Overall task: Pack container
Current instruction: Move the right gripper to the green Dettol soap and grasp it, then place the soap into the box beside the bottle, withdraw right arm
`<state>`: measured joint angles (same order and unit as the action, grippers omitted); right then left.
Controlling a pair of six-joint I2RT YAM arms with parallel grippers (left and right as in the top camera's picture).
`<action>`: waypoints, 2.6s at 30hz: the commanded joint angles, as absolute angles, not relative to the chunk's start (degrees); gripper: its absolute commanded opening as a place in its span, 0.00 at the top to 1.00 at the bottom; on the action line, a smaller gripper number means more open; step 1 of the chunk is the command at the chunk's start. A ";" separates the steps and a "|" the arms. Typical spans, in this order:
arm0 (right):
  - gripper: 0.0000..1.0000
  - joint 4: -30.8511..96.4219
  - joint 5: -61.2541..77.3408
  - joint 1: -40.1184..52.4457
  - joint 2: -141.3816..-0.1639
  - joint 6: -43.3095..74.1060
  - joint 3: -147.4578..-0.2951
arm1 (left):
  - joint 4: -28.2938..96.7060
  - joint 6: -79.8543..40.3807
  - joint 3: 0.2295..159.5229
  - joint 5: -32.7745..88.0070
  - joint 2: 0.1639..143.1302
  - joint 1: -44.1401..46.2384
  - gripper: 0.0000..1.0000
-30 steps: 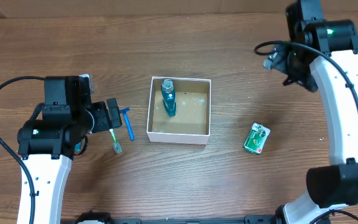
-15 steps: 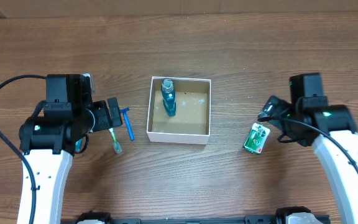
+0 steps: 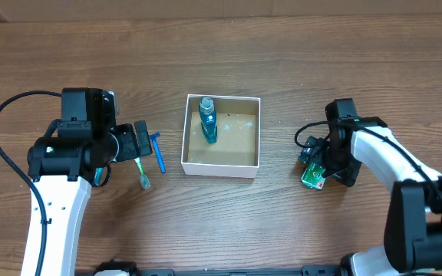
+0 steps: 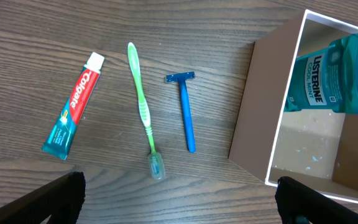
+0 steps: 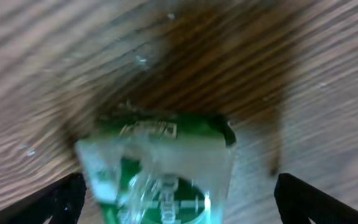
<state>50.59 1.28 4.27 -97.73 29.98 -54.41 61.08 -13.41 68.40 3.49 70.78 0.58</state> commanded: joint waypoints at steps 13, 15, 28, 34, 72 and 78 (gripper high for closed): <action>0.54 51.70 1.85 4.47 -100.71 28.45 -54.37 | 60.86 -13.78 69.58 4.10 70.87 0.78 0.00; 0.59 51.68 1.85 4.47 -100.71 28.45 -54.37 | 60.82 -13.78 69.58 4.10 70.87 0.78 0.00; 0.96 60.90 0.67 6.92 -90.19 21.47 -73.84 | 60.38 -13.78 69.58 4.10 70.87 0.78 0.00; 0.96 58.28 1.61 22.33 -87.88 14.94 -84.05 | 60.31 -14.00 69.58 4.12 70.87 0.78 0.00; 0.01 71.66 7.51 -8.69 -75.85 18.57 -86.96 | 61.06 -23.46 69.58 1.21 83.74 8.29 0.00; 0.02 71.42 7.64 -9.39 -77.28 18.59 -85.49 | 55.75 -24.88 69.58 5.45 97.30 8.29 0.00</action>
<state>71.61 6.22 -9.34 -77.17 19.22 -85.71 57.34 -23.55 68.71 2.81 92.92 8.19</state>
